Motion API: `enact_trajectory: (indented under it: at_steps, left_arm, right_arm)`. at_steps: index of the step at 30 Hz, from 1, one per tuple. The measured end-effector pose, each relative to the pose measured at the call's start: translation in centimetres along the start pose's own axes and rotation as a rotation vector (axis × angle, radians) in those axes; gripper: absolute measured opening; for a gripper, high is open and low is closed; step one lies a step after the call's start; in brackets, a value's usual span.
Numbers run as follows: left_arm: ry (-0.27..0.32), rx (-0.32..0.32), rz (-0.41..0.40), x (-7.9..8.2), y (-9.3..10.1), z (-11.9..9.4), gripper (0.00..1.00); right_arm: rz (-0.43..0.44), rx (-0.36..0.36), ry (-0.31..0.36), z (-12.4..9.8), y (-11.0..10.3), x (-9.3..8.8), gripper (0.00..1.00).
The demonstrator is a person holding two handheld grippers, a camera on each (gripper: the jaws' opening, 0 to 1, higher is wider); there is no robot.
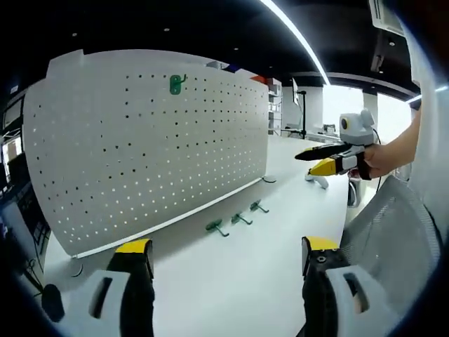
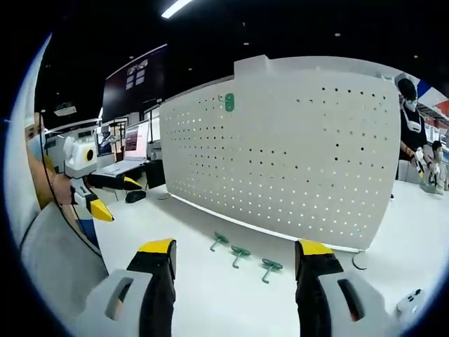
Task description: Insert the hook assembly into the mounting plate slot until the hook locks in place.
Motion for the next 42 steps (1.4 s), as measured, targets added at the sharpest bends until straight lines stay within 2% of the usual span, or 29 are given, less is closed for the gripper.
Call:
enact_trajectory:
  at_steps: [9, 21, 27, 32, 34, 42]
  left_arm:
    - [-0.024, -0.003, 0.000, -0.9, 0.1, -0.6, 0.89]
    - [-0.033, -0.016, 0.007, -0.8, 0.2, -0.4, 0.89]
    - [-0.028, -0.034, 0.037, 0.5, -0.5, -0.1, 0.88]
    - [-0.045, -0.074, 0.094, 2.0, -1.6, 1.2, 0.86]
    - [-0.065, -0.090, 0.114, 2.2, -1.8, 1.7, 0.85]
    - [-0.085, -0.127, 0.145, 2.7, -2.2, 3.2, 0.85]
  right_arm:
    - [0.020, -0.008, -0.019, -0.7, -0.1, -0.8, 0.67]
    - [0.029, -0.006, -0.026, -0.8, -0.1, -1.0, 0.68]
    - [0.034, -0.008, -0.027, -0.8, -0.1, -1.1, 0.68]
    - [0.040, -0.013, -0.032, -0.9, 0.0, -1.2, 0.68]
    - [0.043, -0.020, -0.040, -0.9, 0.1, -1.3, 0.67]
    - [0.056, -0.019, -0.048, -0.9, 0.2, -1.5, 0.67]
Point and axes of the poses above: the point that each gripper's makers call its tool centre point, and the gripper's own axes: z roughly forward along the fingers, y roughly to its right, x roughly out of its top, the point moved 7 cm from there along -z, roughly backward along the fingers, and after that the axes turned 1 degree about x, right-handed, at the moved point
